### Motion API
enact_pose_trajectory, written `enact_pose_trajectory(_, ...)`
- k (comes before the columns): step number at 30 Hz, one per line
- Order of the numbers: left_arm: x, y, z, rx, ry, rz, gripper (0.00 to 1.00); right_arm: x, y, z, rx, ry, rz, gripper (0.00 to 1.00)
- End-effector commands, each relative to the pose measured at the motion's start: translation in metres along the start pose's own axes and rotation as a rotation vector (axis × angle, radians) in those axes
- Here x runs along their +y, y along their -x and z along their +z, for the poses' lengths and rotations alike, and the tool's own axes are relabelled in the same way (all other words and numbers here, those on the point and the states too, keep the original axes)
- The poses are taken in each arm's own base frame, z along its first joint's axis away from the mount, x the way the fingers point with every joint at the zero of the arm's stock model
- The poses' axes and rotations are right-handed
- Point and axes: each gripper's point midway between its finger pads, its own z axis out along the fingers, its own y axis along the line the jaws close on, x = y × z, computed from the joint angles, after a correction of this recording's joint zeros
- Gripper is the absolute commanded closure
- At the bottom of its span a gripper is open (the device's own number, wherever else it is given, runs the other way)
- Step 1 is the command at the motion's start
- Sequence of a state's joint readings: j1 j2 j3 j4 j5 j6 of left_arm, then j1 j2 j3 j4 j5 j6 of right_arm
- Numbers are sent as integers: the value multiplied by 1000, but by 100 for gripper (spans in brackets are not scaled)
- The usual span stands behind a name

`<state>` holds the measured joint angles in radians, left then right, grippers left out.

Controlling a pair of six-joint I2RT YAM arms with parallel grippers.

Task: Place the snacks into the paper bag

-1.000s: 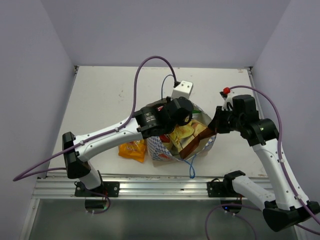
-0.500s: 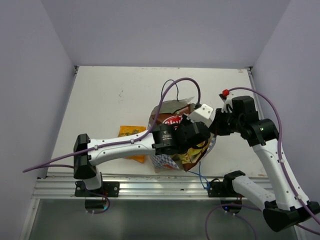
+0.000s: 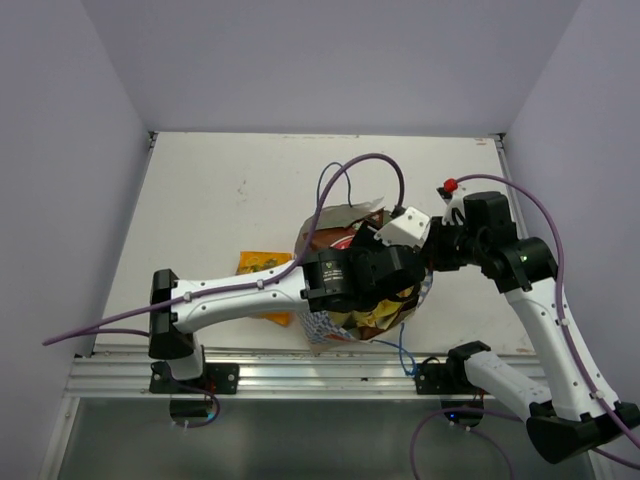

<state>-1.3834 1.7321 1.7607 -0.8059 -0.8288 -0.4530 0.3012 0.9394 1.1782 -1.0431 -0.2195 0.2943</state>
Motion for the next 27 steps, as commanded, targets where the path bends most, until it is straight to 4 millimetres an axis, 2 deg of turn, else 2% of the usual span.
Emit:
enact_pose_trajectory(1, 25, 48, -19, -87, 59, -61, 29, 11, 18, -12, -73, 38, -27, 100)
enact_pose_trajectory(2, 34, 55, -27, -94, 77, -71, 25, 11, 18, -12, -73, 38, -30, 100)
enact_pose_trajectory(3, 42, 77, -42, -136, 67, -136, 21, 11, 18, -12, -73, 38, -31, 100)
enact_pose_trajectory(4, 47, 85, -51, -155, 66, -159, 19, 10, 18, -11, -71, 36, -31, 100)
enact_pose_trajectory(5, 60, 102, -71, -212, 61, -214, 18, 11, 18, -11, -72, 38, -31, 100)
enact_pose_trajectory(6, 67, 106, -80, -237, 62, -231, 17, 11, 18, -10, -70, 39, -31, 100)
enact_pose_trajectory(7, 71, 107, -90, -264, 58, -263, 4, 11, 19, -9, -65, 39, -31, 100)
enact_pose_trajectory(8, 101, 118, -114, -326, 71, -372, 4, 11, 19, -8, -66, 42, -32, 100)
enact_pose_trajectory(9, 108, 92, -105, -311, 121, -415, 2, 12, 19, -8, -64, 46, -32, 100)
enact_pose_trajectory(10, 148, 81, -121, -349, 196, -493, 0, 12, 20, -7, -63, 46, -33, 100)
enact_pose_trajectory(11, 159, 59, -118, -326, 224, -514, 0, 12, 21, -7, -65, 45, -32, 100)
enact_pose_trajectory(12, 163, 16, -101, -253, 257, -494, 0, 12, 21, -7, -67, 48, -33, 100)
enact_pose_trajectory(13, 190, -10, -83, -204, 340, -651, 0, 12, 21, -6, -64, 48, -32, 100)
enact_pose_trajectory(14, 201, -39, -79, -116, 329, -692, 0, 12, 21, -5, -64, 48, -31, 100)
enact_pose_trajectory(15, 213, -86, -61, -26, 404, -660, 0, 12, 21, -5, -65, 49, -31, 100)
enact_pose_trajectory(16, 232, -107, -53, 9, 471, -695, 0, 13, 22, -5, -65, 52, -34, 100)
enact_pose_trajectory(17, 229, -118, -50, 22, 438, -733, 0, 13, 21, -4, -61, 52, -32, 100)
enact_pose_trajectory(18, 227, -145, -42, 76, 445, -687, 0, 13, 22, -4, -60, 55, -34, 100)
enact_pose_trajectory(20, 218, -160, -33, 106, 412, -710, 0, 15, 22, -1, -53, 64, -34, 100)
enact_pose_trajectory(21, 216, -175, -28, 136, 418, -685, 0, 15, 23, -1, -56, 65, -34, 100)
enact_pose_trajectory(23, 209, -178, -18, 119, 386, -710, 0, 17, 24, -1, -59, 76, -31, 100)
enact_pose_trajectory(24, 208, -194, -14, 136, 393, -686, 0, 17, 24, -1, -59, 76, -29, 100)
enact_pose_trajectory(26, 207, -205, -6, 139, 398, -699, 0, 18, 24, -1, -58, 77, -28, 100)
enact_pose_trajectory(27, 212, -222, -3, 168, 432, -696, 0, 18, 24, -2, -61, 77, -31, 100)
